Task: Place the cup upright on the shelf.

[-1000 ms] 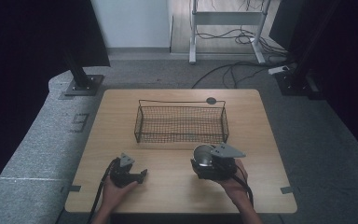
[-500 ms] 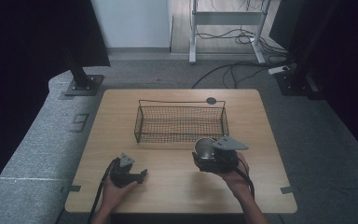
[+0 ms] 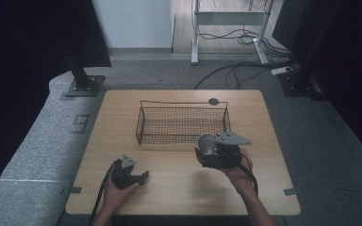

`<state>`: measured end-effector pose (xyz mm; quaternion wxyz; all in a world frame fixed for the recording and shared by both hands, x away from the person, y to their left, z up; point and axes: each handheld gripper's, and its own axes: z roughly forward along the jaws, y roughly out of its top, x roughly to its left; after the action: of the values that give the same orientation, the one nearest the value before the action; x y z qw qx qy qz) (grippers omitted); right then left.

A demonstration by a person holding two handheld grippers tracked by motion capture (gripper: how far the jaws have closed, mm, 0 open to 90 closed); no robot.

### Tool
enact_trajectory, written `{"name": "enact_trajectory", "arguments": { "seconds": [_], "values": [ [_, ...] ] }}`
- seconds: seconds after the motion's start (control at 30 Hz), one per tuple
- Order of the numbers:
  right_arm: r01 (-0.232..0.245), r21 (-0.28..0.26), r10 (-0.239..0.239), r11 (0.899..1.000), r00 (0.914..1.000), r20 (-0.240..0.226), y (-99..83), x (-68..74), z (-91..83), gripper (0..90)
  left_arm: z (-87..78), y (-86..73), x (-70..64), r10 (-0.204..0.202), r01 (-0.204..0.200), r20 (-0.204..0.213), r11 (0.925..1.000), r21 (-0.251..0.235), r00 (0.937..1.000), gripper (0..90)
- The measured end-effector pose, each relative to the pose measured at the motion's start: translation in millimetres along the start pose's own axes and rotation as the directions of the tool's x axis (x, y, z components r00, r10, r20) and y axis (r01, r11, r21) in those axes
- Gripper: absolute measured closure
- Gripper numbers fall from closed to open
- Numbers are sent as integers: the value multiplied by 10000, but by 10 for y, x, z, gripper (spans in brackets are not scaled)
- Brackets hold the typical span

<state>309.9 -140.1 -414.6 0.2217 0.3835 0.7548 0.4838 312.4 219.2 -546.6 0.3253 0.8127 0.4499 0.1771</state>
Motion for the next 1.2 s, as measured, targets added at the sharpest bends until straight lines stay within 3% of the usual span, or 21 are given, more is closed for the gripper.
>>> {"name": "enact_trajectory", "arguments": {
  "seconds": [0.7, 1.2],
  "values": [
    [65, -152, -63, 9999, 9999, 139, 212, -62, 83, 132, 1, 0, 0, 1, -1, -7, 10000, -6, 10000, 165],
    [-204, -263, 213, 9994, 9993, 313, 404, -175, 153, 132, 0, -1, 0, -1, 1, -7, 10000, -6, 10000, 165]
  ]
}}
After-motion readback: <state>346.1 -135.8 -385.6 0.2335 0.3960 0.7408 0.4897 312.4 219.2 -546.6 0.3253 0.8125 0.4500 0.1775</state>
